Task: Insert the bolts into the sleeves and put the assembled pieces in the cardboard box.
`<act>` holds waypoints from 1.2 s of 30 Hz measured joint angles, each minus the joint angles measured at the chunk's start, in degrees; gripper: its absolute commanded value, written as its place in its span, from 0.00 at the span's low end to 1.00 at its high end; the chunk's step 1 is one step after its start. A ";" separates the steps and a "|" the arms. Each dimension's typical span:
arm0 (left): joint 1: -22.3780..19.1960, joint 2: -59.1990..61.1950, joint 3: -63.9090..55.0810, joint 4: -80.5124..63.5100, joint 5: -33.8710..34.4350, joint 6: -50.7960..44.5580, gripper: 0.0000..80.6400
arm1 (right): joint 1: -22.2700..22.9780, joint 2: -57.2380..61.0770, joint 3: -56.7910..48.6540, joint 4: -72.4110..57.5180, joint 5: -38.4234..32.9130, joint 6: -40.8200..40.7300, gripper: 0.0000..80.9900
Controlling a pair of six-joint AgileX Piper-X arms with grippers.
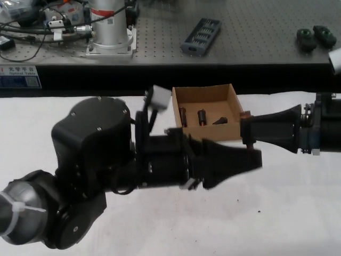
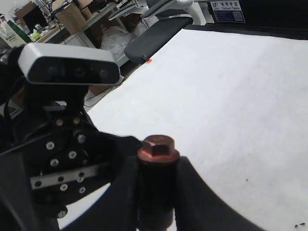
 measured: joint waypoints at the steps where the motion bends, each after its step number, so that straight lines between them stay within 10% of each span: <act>1: -0.21 0.00 0.03 0.14 0.58 -0.21 0.58 | 0.00 0.04 0.00 -0.12 0.00 -0.02 0.13; 19: 13.66 0.00 0.03 0.14 0.81 -1.84 0.58 | -0.82 15.81 -14.50 -1.18 9.10 2.17 0.13; 36: 16.74 0.00 0.03 -6.32 4.03 -7.66 0.57 | -1.05 50.86 -47.02 5.04 11.08 8.88 0.13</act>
